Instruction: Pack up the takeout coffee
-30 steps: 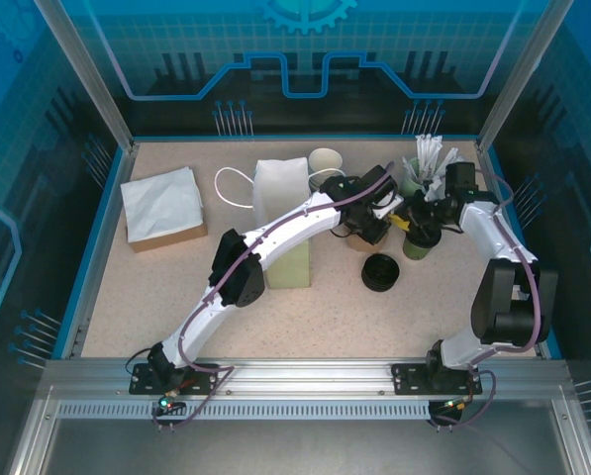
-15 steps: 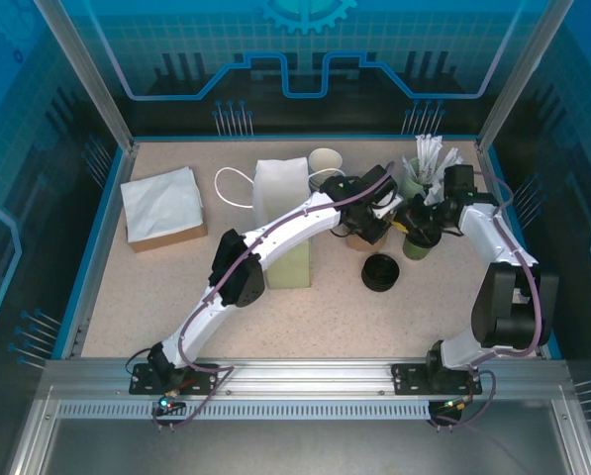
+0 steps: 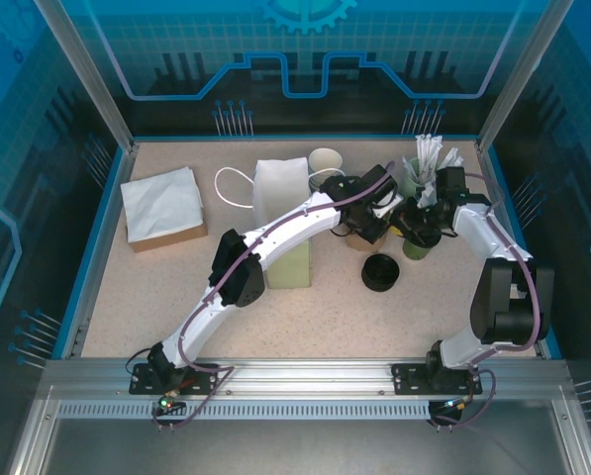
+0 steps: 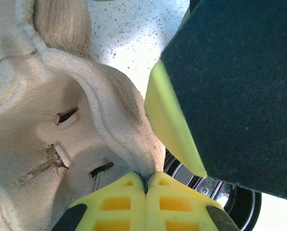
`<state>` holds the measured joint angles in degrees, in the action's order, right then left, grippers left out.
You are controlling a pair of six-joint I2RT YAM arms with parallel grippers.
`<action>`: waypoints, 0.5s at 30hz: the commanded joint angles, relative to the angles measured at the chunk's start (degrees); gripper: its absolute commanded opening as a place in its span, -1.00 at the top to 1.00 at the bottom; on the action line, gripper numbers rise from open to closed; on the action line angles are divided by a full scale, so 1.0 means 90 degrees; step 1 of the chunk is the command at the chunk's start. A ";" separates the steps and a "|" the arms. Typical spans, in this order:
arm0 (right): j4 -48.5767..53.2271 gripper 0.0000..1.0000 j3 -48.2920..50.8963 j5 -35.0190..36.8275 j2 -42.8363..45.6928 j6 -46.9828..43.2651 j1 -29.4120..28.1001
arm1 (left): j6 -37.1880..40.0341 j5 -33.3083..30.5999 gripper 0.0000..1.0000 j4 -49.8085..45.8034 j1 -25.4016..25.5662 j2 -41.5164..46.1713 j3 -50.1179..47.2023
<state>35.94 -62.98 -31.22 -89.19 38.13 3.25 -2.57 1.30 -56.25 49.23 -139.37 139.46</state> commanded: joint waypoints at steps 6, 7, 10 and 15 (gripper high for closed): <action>-0.0115 0.95 0.0151 -0.0003 -0.0206 0.0058 -0.0124 | 0.0061 -0.0089 1.00 -0.0147 -0.0038 0.0119 0.0169; -0.0135 0.95 0.0147 -0.0017 -0.0232 0.0060 -0.0145 | 0.0061 -0.0089 1.00 -0.0154 -0.0034 0.0115 0.0166; -0.0157 0.95 0.0148 -0.0003 -0.0317 0.0070 -0.0179 | 0.0070 -0.0091 1.00 -0.0145 -0.0033 0.0124 0.0174; -0.0136 0.95 0.0161 0.0087 -0.0445 0.0031 -0.0239 | 0.0071 -0.0134 1.00 -0.0136 -0.0036 0.0145 0.0186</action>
<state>34.44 -62.41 -31.03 -91.94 38.33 2.46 -2.57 0.67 -56.31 49.23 -139.37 139.46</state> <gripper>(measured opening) 0.042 0.047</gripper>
